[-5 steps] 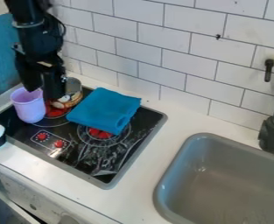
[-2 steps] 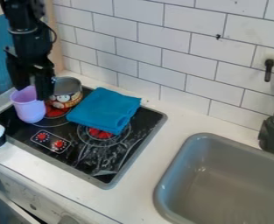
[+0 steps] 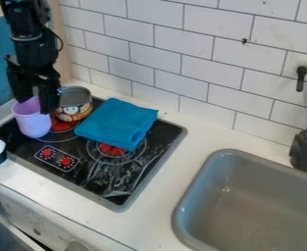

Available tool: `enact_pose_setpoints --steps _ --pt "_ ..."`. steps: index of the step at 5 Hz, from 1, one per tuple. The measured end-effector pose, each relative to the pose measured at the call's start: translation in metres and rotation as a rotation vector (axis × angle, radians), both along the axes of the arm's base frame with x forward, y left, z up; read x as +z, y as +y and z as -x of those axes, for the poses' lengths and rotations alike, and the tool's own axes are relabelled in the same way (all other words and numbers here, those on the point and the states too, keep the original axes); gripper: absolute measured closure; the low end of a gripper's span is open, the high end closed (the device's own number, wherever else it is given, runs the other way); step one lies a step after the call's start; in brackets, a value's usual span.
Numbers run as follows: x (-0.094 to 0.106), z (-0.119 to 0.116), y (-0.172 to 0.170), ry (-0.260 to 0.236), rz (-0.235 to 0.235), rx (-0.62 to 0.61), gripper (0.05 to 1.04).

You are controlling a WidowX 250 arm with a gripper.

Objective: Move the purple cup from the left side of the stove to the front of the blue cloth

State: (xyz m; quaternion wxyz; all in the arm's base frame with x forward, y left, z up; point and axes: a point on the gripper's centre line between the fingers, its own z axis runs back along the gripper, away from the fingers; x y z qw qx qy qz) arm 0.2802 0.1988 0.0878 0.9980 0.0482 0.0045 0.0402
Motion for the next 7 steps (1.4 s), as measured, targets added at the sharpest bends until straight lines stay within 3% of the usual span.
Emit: enact_pose_setpoints --steps 3,5,6,7 --pt "-0.011 0.006 -0.007 0.007 0.035 0.003 0.085" --pt "-0.032 0.007 -0.001 0.042 0.04 0.03 0.092" --pt "-0.033 0.01 0.003 0.038 0.042 0.042 0.173" --pt "-0.033 0.008 0.003 0.028 0.044 0.033 0.463"
